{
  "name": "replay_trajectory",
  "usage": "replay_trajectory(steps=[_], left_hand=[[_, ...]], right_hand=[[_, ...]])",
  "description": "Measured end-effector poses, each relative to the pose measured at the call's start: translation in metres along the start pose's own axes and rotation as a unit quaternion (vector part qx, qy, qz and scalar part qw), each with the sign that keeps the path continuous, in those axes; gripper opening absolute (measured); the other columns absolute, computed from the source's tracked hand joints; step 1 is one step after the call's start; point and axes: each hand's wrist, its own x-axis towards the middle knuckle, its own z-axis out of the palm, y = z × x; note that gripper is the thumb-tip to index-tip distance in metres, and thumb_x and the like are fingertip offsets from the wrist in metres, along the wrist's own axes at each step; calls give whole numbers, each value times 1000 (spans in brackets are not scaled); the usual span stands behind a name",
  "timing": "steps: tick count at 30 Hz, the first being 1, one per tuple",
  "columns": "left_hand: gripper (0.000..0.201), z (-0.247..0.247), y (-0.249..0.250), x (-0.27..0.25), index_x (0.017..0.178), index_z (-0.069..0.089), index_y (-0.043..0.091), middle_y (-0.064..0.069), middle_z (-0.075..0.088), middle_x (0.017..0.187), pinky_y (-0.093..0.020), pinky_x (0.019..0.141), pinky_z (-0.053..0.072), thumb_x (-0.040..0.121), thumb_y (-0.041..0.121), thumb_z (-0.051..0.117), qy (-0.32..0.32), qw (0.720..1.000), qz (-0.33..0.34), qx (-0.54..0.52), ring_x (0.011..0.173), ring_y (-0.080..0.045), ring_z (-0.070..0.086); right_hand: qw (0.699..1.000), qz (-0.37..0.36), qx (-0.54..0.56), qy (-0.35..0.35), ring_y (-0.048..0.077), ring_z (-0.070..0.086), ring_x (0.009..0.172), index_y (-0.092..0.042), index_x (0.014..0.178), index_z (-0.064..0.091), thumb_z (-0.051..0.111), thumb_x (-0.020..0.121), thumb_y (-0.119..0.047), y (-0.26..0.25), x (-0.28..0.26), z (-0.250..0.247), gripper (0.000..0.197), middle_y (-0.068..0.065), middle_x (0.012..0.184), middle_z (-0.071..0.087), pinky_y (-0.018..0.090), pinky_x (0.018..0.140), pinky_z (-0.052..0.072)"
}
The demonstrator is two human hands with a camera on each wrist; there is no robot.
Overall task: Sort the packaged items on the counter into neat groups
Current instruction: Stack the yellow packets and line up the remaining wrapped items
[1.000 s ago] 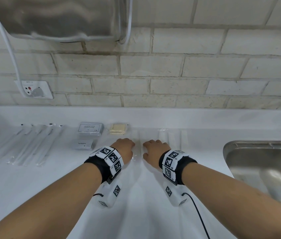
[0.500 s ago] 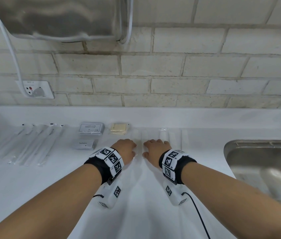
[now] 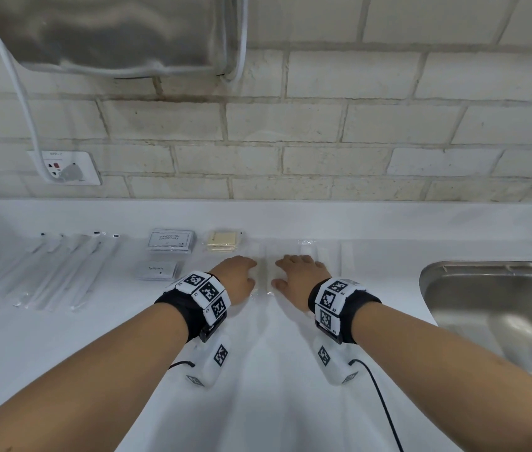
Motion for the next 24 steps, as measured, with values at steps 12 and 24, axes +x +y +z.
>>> replay_trajectory(steps=[12, 24], left_hand=[[53, 11, 78, 5, 153, 23, 24, 1, 17, 162, -46, 120, 14, 102, 34, 32, -34, 980, 103, 165, 150, -29, 8], [36, 24, 68, 13, 131, 53, 21, -2, 52, 137, -41, 104, 33, 97, 27, 42, 10, 979, 90, 182, 125, -32, 44]], right_hand=[[993, 63, -81, -65, 24, 24, 143, -23, 145, 36, 32, 102, -33, 68, -38, -9, 45, 1, 153, 33, 50, 118, 7], [998, 37, -35, -40, 24, 33, 139, -23, 144, 35, 39, 98, -37, 57, -28, -7, 49, 1, 143, 47, 57, 116, -7]])
